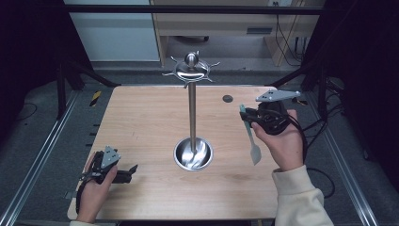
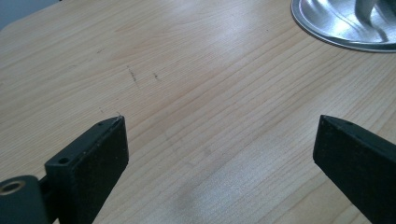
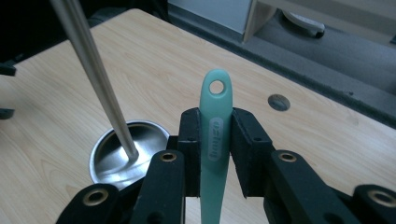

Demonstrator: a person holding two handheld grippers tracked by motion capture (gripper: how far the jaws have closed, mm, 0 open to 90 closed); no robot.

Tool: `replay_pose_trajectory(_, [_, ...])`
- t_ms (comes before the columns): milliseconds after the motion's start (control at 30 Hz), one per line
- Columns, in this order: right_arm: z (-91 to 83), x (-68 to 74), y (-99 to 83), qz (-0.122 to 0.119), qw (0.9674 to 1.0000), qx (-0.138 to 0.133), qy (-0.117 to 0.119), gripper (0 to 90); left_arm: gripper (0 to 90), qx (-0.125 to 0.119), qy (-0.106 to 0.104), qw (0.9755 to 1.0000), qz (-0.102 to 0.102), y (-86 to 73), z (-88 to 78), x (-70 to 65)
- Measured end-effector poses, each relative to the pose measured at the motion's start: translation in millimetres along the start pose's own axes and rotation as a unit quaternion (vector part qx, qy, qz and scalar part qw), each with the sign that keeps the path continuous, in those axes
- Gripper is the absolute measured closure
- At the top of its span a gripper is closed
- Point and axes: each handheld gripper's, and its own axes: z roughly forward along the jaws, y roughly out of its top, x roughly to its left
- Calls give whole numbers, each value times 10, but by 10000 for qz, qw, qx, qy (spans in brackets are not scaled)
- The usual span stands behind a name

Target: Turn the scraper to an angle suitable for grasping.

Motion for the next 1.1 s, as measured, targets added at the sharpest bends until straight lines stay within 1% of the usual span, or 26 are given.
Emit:
replay_pose_trajectory(100, [-26,46,46,-73,9999,-129,61,745,32,-11,26,10000,-25,-5,-6,2])
replay_pose_trajectory(233, [-33,100,93,-73,9995,-281,152,745,32,-19,27,10000,-43,-10,-15,9])
replay_pose_trajectory(333, [-21,133,104,-79,9990,-356,253,745,32,-15,35,10000,-67,-14,-14,17])
replay_pose_trajectory(433, [-12,163,112,-79,9985,-460,303,745,32,-13,46,9999,-105,-25,-15,24])
replay_pose_trajectory(467, [-8,173,119,-59,9983,-482,328,745,33,5,67,9998,-161,-47,-23,39])
replay_pose_trajectory(500, [-3,175,126,-86,9980,-518,357,745,33,5,67,9998,-161,-47,-23,39])
replay_pose_trajectory(533, [0,183,133,-54,9977,-578,361,744,33,-4,79,9997,-240,-66,-41,55])
replay_pose_trajectory(567, [0,185,134,-43,9974,-612,368,745,33,2,100,9996,-268,-74,-50,67])
replay_pose_trajectory(633, [2,185,146,-72,9974,-610,384,744,33,-14,121,9994,-324,-83,-55,82])
replay_pose_trajectory(800, [-72,158,201,-69,9964,-737,403,745,33,-33,197,9989,-427,-109,-76,108])
replay_pose_trajectory(833, [-89,152,224,-63,9962,-774,403,745,33,-33,197,9989,-427,-109,-76,108])
replay_pose_trajectory(867, [-103,145,259,-57,9958,-809,424,745,33,-27,221,9986,-471,-124,-80,114])
replay_pose_trajectory(933, [-104,145,321,-114,9952,-879,426,744,33,-1,247,9983,-522,-143,-87,127])
replay_pose_trajectory(1100, [-122,138,494,-121,9921,-1137,509,744,33,0,286,9975,-646,-172,-95,150])
